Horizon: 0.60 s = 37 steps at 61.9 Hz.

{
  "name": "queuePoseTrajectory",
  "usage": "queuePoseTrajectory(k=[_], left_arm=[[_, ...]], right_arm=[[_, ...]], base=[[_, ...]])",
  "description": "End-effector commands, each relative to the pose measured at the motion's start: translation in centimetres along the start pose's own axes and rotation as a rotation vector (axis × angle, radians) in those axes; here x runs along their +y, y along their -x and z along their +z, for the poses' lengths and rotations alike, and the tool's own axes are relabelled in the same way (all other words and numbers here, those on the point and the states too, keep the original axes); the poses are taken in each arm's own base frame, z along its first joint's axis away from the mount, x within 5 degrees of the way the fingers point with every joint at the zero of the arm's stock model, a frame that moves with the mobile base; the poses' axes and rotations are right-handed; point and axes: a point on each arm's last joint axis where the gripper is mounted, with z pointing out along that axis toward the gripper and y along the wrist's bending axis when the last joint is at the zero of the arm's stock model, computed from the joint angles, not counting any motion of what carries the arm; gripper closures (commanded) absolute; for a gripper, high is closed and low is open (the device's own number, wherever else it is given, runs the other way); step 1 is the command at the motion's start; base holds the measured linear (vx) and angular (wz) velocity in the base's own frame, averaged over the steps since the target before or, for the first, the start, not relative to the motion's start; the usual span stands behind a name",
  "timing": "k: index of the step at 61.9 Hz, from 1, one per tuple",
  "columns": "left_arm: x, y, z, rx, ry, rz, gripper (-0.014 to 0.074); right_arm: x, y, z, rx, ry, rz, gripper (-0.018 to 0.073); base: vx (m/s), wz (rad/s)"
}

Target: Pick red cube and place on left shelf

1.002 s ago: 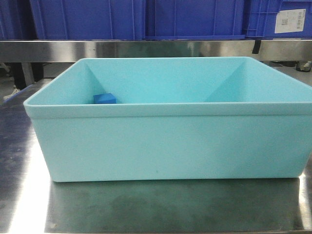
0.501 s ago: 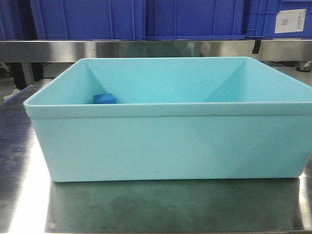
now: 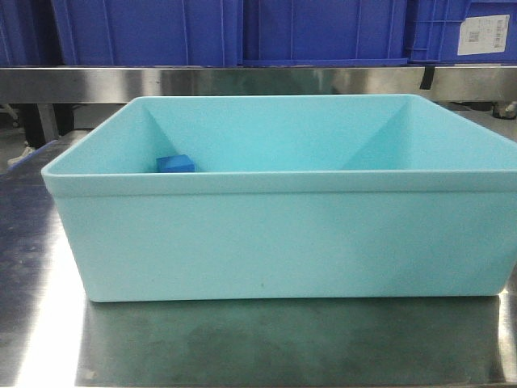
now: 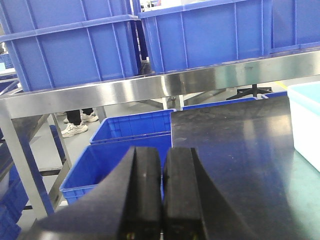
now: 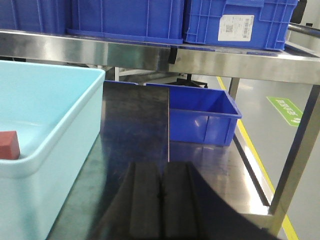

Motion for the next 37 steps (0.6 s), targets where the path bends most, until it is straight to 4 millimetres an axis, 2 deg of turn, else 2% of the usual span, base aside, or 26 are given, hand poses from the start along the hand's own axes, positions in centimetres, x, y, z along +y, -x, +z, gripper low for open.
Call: queuePoseTrajectory(k=[1, 9, 16, 24, 37], left_arm=[[0.0, 0.1, 0.0, -0.071, 0.009, -0.004, 0.0491], [0.0, 0.1, 0.0, -0.071, 0.009, -0.004, 0.0491], [0.0, 0.1, 0.0, -0.071, 0.009, -0.004, 0.0491], [0.0, 0.1, 0.0, -0.071, 0.009, -0.004, 0.0491], [0.0, 0.1, 0.0, -0.071, 0.009, -0.004, 0.0491]], right_arm=[[0.2, 2.4, -0.5, -0.208, 0.02, -0.007, 0.0501], [0.3, 3.7, -0.6, -0.303, 0.043, 0.042, 0.0501], [0.2, 5.5, 0.2, -0.231, 0.045, 0.131, 0.0501], [-0.1, 8.4, 2.4, -0.116, 0.03, 0.142, 0.0501], [-0.2, 14.6, 6.9, -0.103, 0.032, 0.141, 0.0501]], base=[[0.0, 0.0], [0.0, 0.0], [0.0, 0.0], [0.0, 0.0], [0.0, 0.0]])
